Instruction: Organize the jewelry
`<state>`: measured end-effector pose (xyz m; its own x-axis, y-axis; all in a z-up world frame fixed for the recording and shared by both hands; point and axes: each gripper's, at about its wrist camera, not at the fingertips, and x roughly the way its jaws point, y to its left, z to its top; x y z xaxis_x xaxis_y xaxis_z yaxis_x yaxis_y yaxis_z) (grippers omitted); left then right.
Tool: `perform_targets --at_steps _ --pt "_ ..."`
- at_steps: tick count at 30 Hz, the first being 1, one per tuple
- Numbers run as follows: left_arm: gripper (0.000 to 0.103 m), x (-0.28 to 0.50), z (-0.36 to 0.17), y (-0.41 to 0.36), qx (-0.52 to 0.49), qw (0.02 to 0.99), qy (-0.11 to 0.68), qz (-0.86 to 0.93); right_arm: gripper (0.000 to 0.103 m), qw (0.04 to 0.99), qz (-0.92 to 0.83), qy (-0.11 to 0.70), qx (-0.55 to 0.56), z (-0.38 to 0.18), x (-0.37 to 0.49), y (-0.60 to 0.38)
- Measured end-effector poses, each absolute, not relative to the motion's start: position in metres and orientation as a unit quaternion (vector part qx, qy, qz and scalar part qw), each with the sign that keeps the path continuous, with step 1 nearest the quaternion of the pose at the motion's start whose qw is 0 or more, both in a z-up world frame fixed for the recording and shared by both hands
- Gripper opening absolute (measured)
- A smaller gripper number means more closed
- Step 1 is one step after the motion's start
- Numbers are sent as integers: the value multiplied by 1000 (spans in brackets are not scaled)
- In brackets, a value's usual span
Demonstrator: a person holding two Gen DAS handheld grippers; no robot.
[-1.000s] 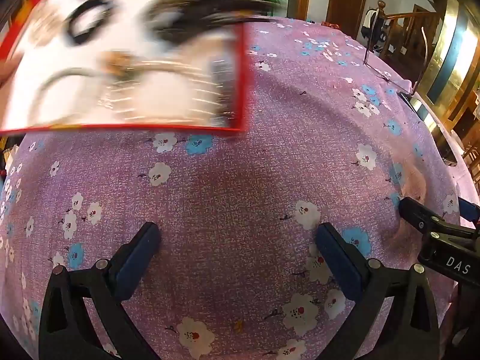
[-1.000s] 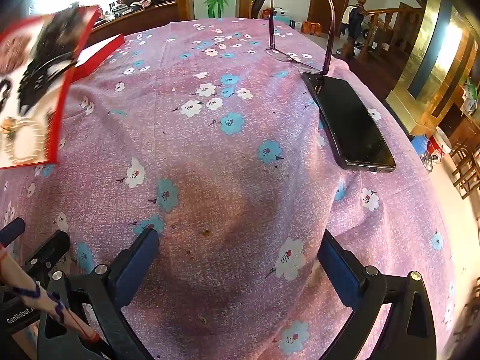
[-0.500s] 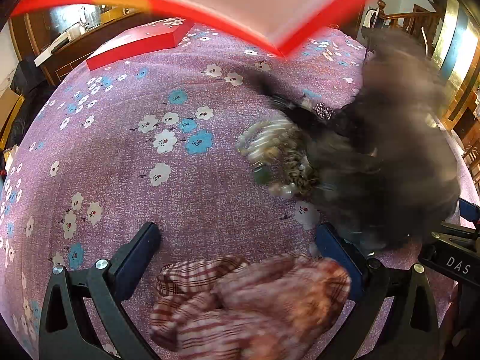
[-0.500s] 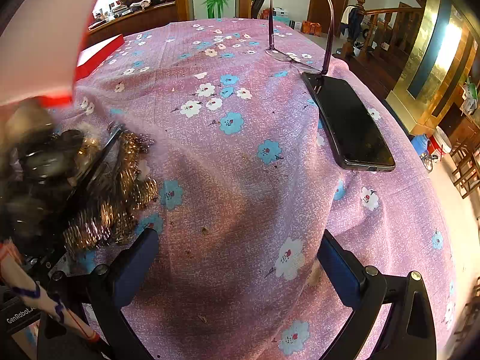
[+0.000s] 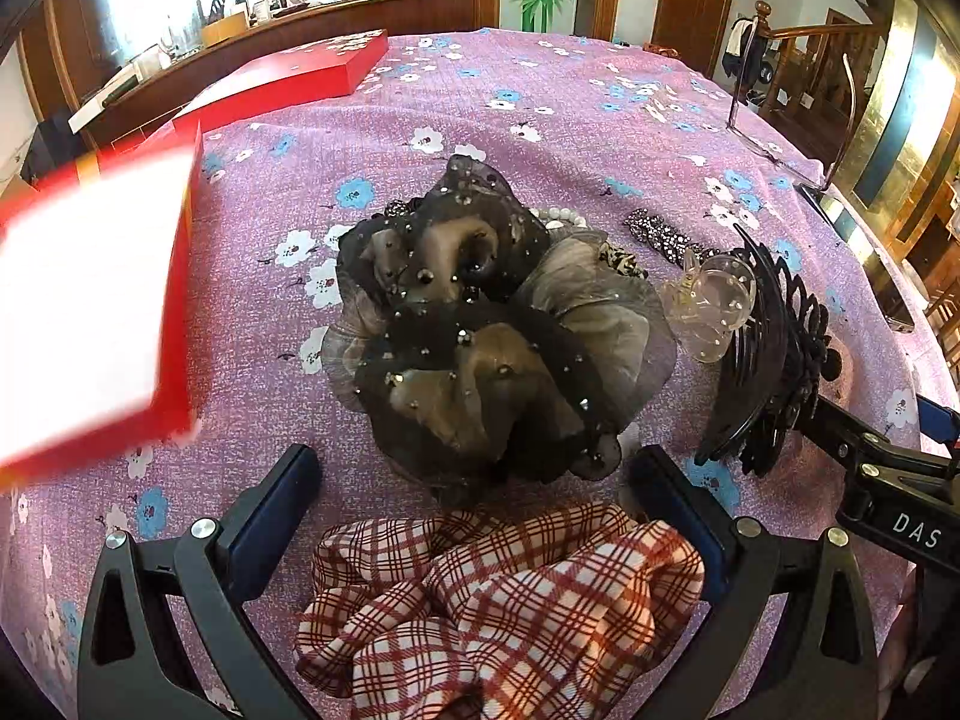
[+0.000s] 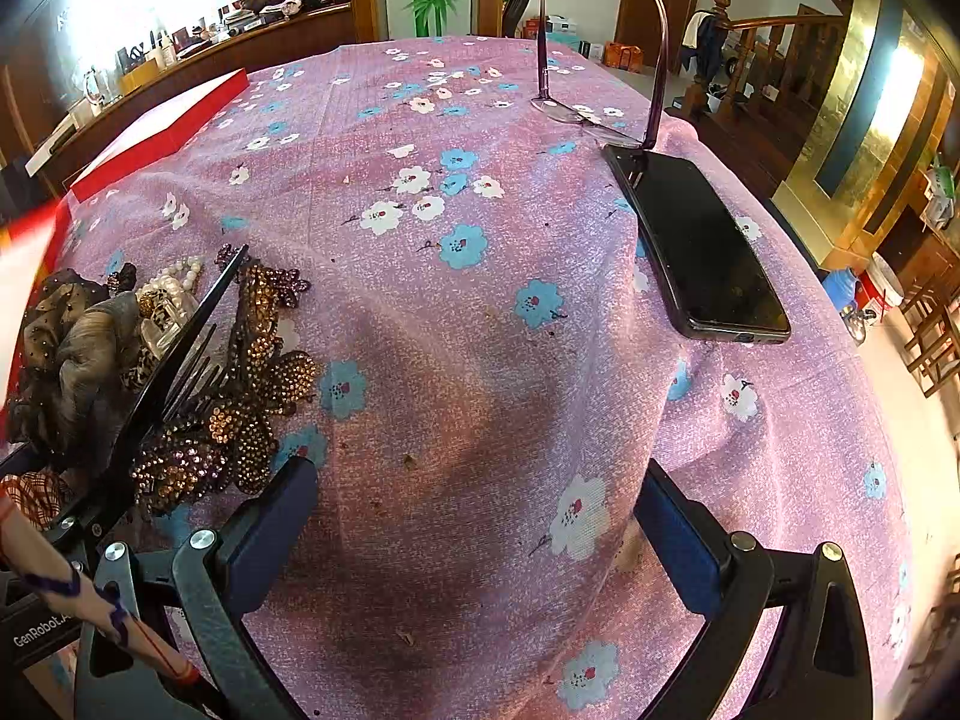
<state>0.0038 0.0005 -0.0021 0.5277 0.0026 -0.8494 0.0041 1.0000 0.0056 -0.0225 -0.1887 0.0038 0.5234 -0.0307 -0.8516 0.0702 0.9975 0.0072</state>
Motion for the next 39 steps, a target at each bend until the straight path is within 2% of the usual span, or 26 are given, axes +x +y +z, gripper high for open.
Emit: perform_targets --at_steps 25,29,32,36,39 --pt "103 4 -2 -2 0 874 486 9 103 872 -31 488 21 4 -22 -188" --pt "103 -10 1 4 24 862 506 -28 102 847 -52 528 33 8 -23 -191" --pt "103 -19 10 14 42 857 512 -38 102 838 -83 537 51 24 -39 -196" --pt "103 -36 46 35 41 875 480 -43 102 845 -76 520 102 63 -66 -198" --pt "103 -34 79 42 79 873 480 -33 103 849 -49 512 123 89 -75 -186"
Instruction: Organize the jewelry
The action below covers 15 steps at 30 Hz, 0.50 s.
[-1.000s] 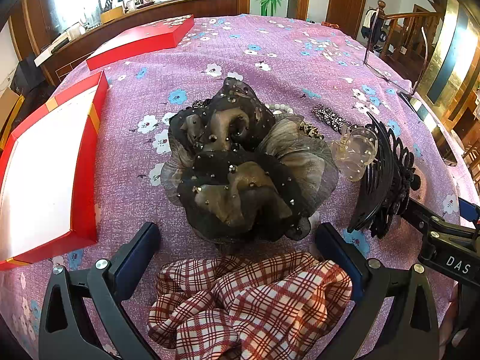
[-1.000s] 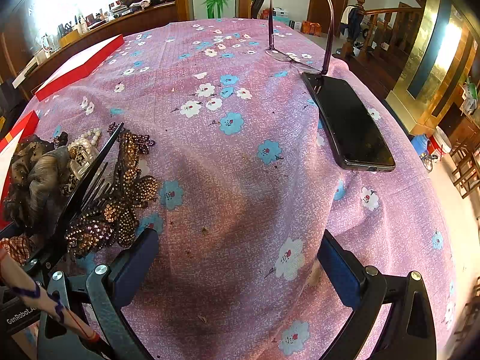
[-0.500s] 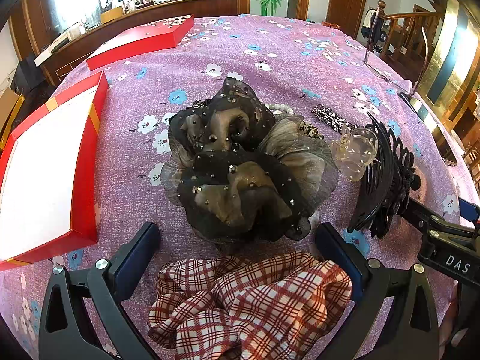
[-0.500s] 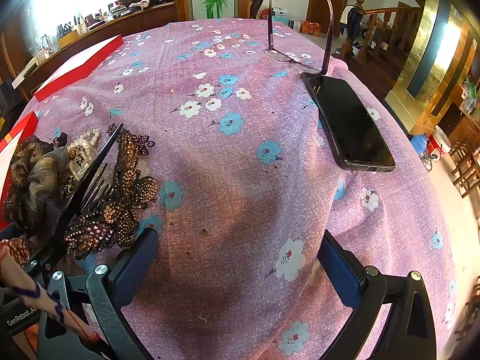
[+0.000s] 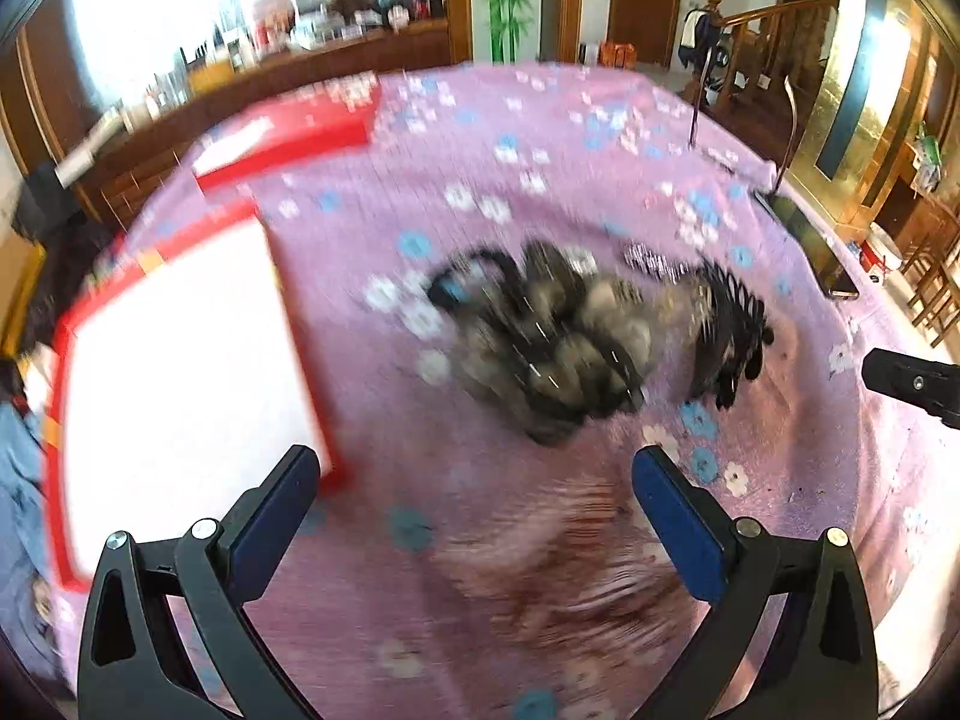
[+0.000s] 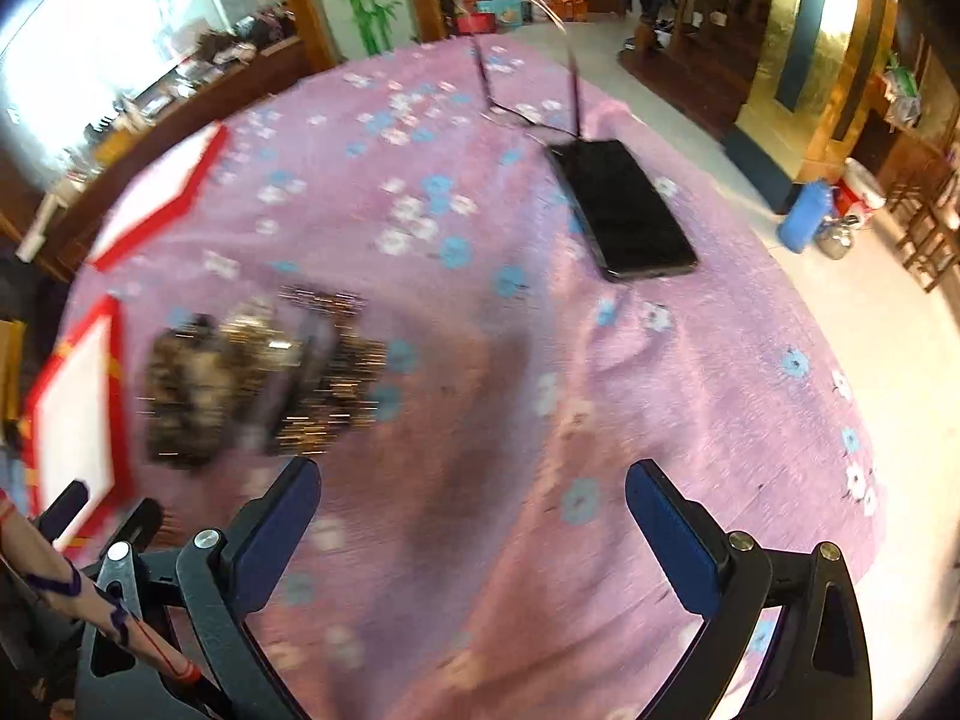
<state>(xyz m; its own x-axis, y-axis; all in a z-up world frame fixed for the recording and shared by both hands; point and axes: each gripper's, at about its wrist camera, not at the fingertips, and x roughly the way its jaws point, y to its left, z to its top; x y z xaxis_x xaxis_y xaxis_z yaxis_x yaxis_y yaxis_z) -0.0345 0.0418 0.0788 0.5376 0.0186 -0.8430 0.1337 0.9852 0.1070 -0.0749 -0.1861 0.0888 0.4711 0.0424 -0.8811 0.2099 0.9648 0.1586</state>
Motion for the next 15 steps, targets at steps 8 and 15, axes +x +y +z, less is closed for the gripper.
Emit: perform_targets --at_steps 8,15 --pt "103 -44 84 59 64 850 519 -60 103 847 -3 519 114 99 -79 -150" --pt "103 -57 77 58 67 851 516 -76 102 837 -5 529 142 91 -86 -150"
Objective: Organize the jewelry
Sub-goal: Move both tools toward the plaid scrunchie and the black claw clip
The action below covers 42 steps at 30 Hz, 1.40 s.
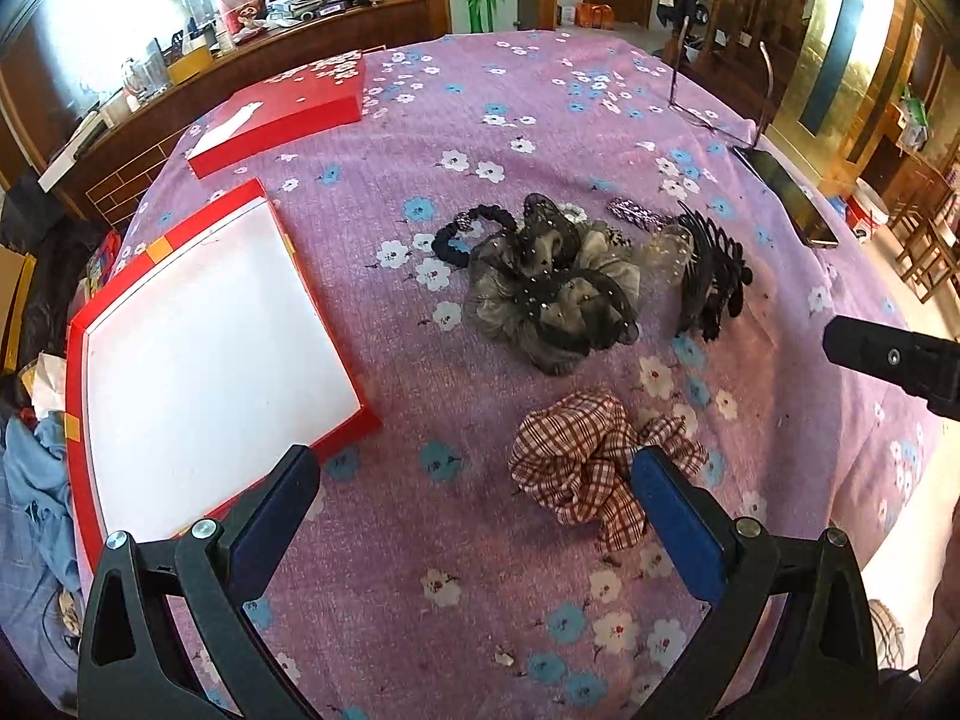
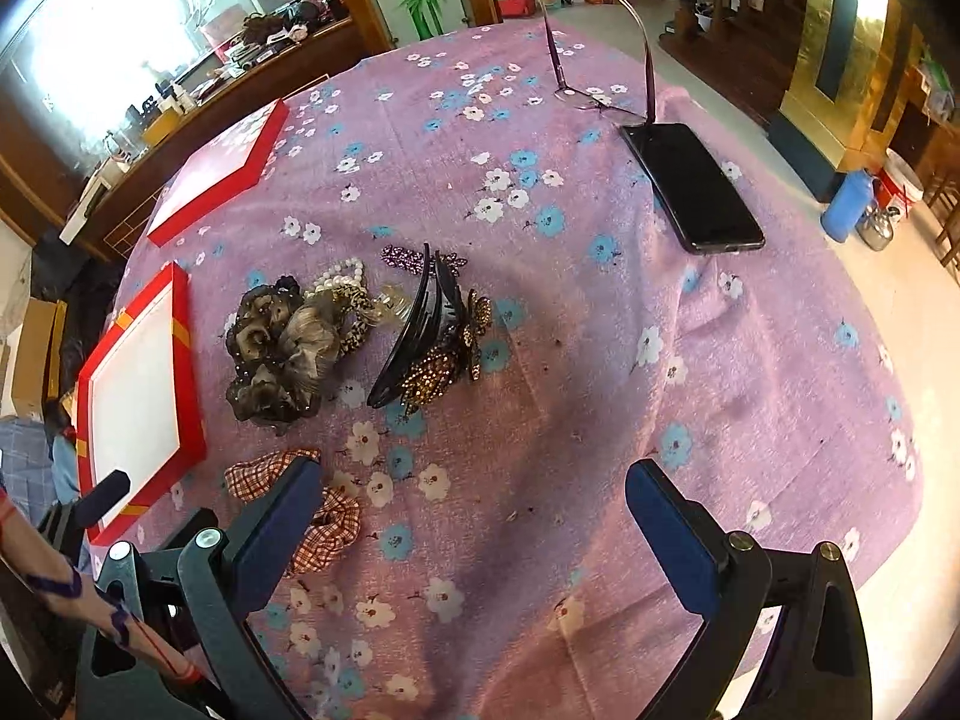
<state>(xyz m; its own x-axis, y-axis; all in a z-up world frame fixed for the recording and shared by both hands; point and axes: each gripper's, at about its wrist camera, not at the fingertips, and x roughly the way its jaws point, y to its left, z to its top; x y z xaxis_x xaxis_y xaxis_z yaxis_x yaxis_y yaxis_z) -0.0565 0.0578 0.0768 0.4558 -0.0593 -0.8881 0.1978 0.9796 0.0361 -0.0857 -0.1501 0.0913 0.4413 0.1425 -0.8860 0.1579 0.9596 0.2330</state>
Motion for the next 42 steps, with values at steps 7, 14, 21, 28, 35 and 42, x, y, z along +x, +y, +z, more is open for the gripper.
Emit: perform_targets --at_steps 7,14,21,28,35,42 --pt "103 -61 81 56 82 852 511 -80 103 836 5 532 137 90 -86 -140" --pt "103 -63 83 53 92 853 507 -84 102 839 5 527 139 93 -87 -138" --pt "103 -63 82 51 97 853 505 -89 102 839 8 526 140 94 -85 -136" --pt "103 -61 78 45 100 848 512 -93 102 838 11 528 141 92 -79 -137" --pt "103 -56 72 40 96 842 523 -95 101 832 14 535 148 86 -73 -144" --pt "102 -51 52 32 84 822 553 -107 101 829 17 540 145 81 -69 -149"
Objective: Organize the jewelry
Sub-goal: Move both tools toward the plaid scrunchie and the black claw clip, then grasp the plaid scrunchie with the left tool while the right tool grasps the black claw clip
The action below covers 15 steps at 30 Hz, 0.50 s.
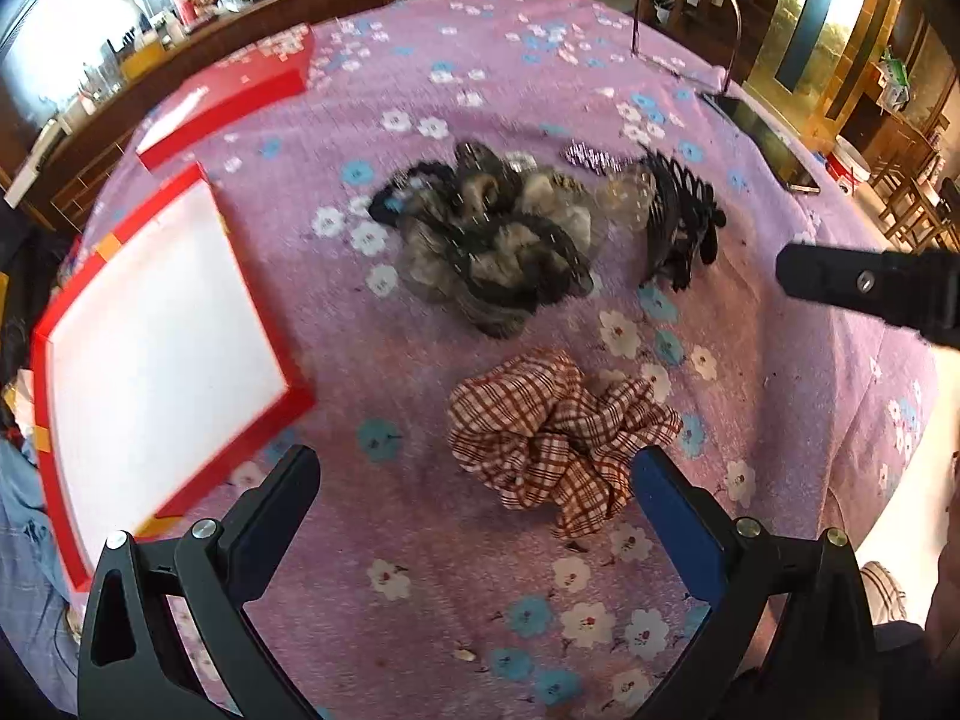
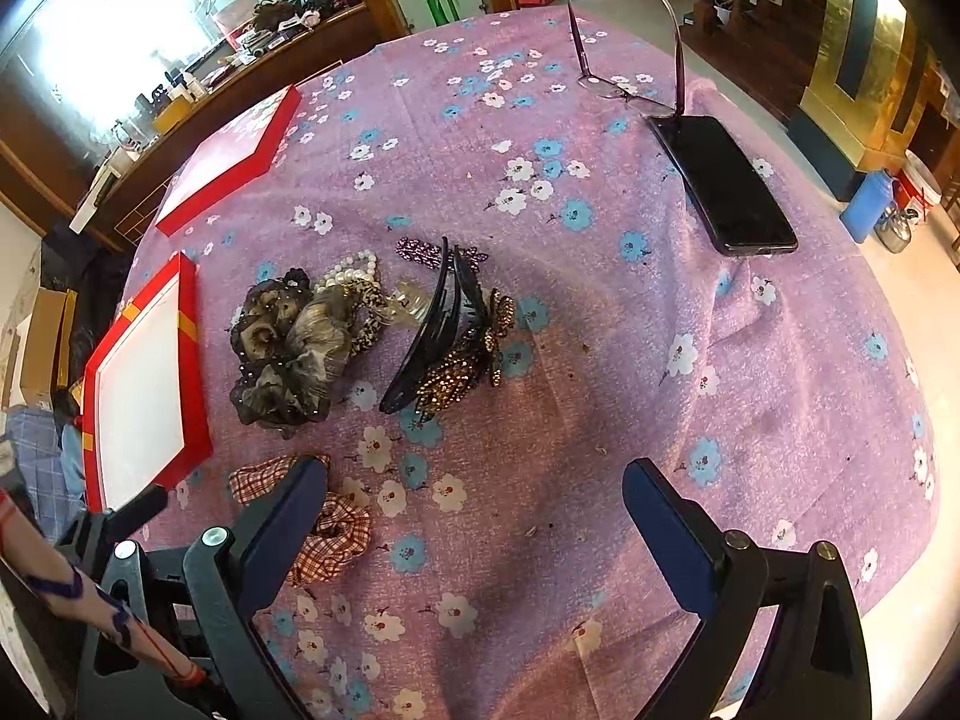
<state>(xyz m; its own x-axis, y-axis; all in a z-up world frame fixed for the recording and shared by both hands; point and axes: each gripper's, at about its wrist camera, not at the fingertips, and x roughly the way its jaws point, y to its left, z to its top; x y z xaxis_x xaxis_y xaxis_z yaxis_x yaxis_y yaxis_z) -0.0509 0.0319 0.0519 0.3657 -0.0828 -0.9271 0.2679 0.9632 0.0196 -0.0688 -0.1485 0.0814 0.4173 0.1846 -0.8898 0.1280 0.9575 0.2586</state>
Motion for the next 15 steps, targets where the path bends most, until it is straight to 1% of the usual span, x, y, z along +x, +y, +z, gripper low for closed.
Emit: perform_targets --at_steps 1,3,6,10,11,12,13,14,15 --pt "101 -50 48 30 83 819 558 -107 101 829 17 540 145 81 -68 -150" --pt "91 -48 39 25 83 812 567 -111 101 828 17 541 146 79 -67 -154" --pt "81 -46 28 18 83 805 576 -117 101 827 17 542 148 78 -65 -158" --pt "76 -42 16 8 85 801 579 -125 101 825 18 545 150 75 -63 -163" --pt "69 -43 16 6 85 803 576 -129 101 824 18 546 151 75 -63 -165" --pt "55 -42 16 3 83 804 573 -139 101 823 18 547 153 74 -62 -166" --pt "45 -43 18 1 78 805 570 -149 101 822 18 548 154 73 -60 -167" --pt "22 -44 19 -2 77 806 566 -155 101 821 18 548 157 73 -59 -169" --pt "14 -44 19 -3 83 804 568 -155 101 821 18 548 158 72 -58 -170"
